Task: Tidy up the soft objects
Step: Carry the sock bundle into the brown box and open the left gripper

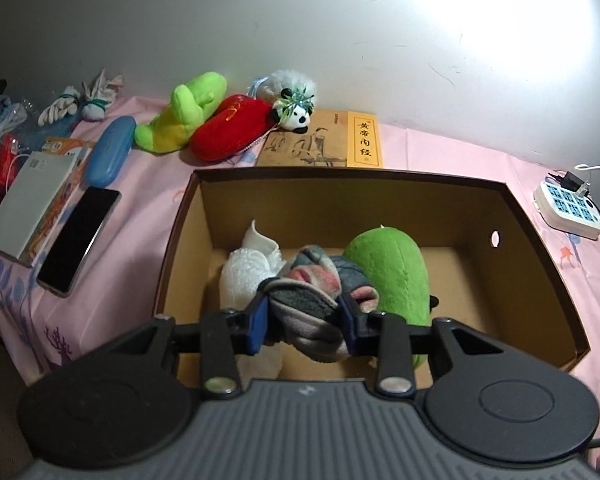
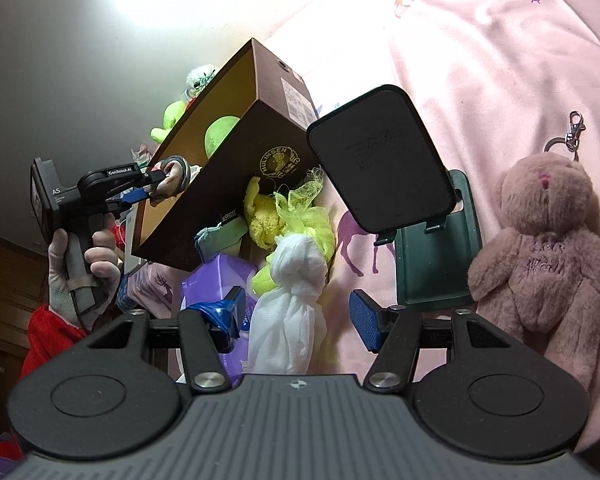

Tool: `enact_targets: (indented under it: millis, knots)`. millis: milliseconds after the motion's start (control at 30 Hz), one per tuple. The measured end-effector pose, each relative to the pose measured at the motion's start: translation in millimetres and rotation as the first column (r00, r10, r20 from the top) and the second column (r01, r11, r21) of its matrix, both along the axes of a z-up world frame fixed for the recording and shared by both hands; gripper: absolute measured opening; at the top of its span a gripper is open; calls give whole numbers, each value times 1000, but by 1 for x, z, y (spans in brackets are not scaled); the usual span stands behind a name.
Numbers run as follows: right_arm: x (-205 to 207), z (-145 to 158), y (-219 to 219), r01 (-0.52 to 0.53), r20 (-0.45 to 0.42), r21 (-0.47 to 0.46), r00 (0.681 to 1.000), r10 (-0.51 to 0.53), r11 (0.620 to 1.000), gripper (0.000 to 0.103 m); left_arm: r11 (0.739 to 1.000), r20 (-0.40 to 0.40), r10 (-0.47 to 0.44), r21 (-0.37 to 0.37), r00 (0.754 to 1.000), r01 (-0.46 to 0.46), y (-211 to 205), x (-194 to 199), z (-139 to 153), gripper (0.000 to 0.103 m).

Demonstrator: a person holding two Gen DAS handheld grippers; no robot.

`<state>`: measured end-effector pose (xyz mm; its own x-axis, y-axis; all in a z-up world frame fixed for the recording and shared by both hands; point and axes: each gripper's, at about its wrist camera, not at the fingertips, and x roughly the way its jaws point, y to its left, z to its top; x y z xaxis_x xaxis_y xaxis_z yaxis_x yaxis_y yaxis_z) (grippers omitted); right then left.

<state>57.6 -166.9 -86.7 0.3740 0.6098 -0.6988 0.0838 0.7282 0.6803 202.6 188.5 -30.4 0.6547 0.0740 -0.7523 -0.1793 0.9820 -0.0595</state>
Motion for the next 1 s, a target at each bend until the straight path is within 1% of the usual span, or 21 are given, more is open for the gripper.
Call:
enact_targets:
  millis: [133,267,433,633,933,1000]
  knots:
    - [0,-2,2,20,-5,-6,1000,-20,1000,43,1000,-12,6,29,1000,-6,5,30,-5,36]
    - [1,-4,5,35,-15,-13,999,-35,999,43,997,-43,14,73,999,-10,6,58,-17,36]
    - [2,-6,7,47,-25,-20,999,-48,999,43,995,-99,8,102,995,3,4,83,-33,36]
    - [5,-10,13,42,-38,-24,998,-43,999,43,992,-115,-4,123,993,18,-2,85,-39,37]
    - [11,-12,20,22,-53,-29,998,-24,999,43,993,-136,-6,112,991,21,-1,80,-40,39]
    - [12,-13,20,19,-57,-29,998,-21,999,43,992,-139,-9,121,990,26,-3,78,-41,43]
